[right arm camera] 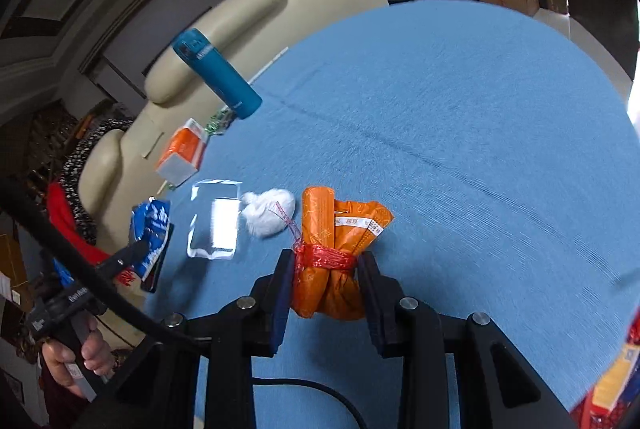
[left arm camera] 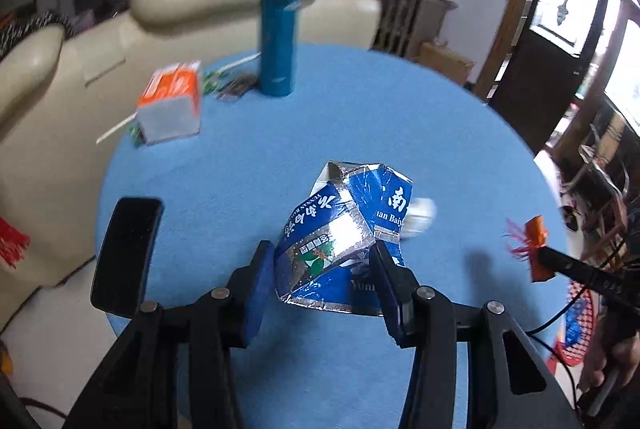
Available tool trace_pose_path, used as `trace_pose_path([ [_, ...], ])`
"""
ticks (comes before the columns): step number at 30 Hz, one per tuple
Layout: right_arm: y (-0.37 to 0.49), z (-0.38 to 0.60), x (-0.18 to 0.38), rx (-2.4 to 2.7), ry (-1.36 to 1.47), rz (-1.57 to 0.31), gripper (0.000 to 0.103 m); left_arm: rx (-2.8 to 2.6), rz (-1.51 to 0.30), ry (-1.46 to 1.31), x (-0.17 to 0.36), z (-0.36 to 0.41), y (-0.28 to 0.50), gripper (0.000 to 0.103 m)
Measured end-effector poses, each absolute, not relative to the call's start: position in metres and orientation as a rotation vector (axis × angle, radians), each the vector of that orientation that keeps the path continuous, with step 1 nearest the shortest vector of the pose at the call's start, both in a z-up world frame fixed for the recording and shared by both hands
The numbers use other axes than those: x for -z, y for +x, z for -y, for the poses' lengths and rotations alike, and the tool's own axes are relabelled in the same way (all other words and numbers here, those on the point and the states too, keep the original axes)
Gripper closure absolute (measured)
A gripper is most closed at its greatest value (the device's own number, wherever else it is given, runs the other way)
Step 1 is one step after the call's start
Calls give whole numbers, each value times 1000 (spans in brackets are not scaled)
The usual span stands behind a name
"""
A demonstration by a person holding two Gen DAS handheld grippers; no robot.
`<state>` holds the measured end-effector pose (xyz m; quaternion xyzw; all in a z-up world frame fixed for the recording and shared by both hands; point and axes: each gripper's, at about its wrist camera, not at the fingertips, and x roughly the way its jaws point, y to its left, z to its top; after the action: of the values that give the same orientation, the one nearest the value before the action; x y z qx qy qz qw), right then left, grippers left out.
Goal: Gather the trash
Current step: 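Lift and carry the orange bag and blue milk carton toward the red basket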
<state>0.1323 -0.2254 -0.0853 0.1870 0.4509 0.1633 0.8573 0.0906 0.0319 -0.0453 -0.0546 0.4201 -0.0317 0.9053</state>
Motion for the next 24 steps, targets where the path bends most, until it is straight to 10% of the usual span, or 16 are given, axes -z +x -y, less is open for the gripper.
trace_pose_path([
  [24,-57,357,5,-126,507,-636,69,422,-732,151,-10,143,0,52],
])
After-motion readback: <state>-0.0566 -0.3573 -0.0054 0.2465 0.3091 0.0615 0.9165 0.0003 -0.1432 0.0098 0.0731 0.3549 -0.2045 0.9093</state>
